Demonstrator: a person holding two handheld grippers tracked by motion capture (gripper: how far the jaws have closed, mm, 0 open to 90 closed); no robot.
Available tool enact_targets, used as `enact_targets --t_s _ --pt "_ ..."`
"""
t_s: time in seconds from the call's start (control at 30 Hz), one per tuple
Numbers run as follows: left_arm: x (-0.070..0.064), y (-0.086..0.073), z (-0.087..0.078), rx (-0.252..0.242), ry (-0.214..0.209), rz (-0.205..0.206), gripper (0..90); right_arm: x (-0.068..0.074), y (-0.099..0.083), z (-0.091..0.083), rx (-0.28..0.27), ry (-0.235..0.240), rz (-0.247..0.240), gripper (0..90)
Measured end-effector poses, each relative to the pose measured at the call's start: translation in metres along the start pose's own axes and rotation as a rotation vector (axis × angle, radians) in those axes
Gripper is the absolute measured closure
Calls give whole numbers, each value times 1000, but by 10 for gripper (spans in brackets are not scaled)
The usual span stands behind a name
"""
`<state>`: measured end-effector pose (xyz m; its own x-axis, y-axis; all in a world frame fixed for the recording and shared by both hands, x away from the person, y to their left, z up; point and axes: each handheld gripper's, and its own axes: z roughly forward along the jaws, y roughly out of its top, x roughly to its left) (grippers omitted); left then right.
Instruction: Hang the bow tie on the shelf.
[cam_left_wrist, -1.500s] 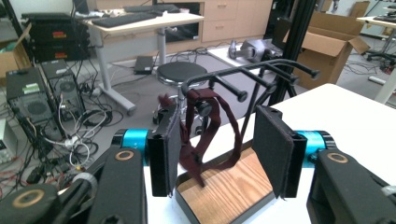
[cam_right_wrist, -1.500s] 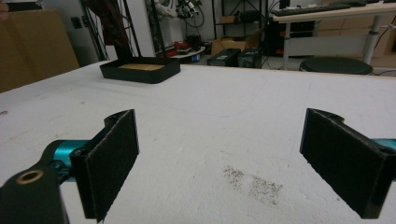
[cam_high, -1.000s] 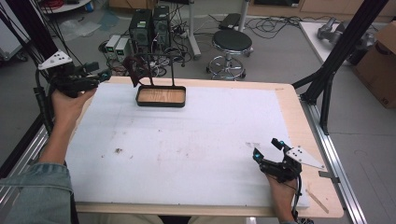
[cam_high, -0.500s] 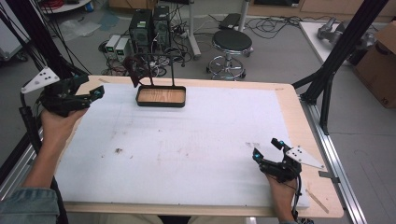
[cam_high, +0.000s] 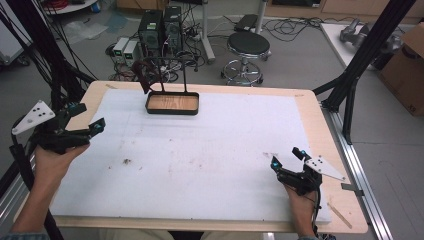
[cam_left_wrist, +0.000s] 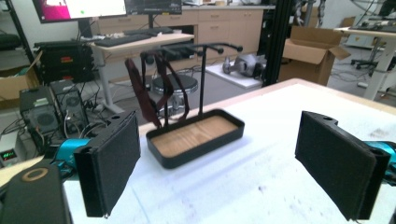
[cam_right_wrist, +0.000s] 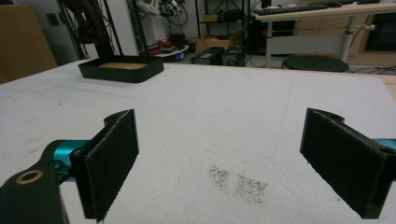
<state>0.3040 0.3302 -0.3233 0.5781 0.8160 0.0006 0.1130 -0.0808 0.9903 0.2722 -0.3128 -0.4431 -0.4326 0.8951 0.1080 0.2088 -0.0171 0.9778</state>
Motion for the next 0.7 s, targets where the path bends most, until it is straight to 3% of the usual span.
enact_targets --t_s 0.3,0.5,0.7 --pt "-12 -34 -7 53 40 5 145 1 0 1 5 -14 -7 106" --pt "-16 -57 -11 67 41 -40 147 1 0 1 6 -25 -16 106" --pt "-22 -72 -15 90 56 -16 149 2 0 1 14 -20 -15 106"
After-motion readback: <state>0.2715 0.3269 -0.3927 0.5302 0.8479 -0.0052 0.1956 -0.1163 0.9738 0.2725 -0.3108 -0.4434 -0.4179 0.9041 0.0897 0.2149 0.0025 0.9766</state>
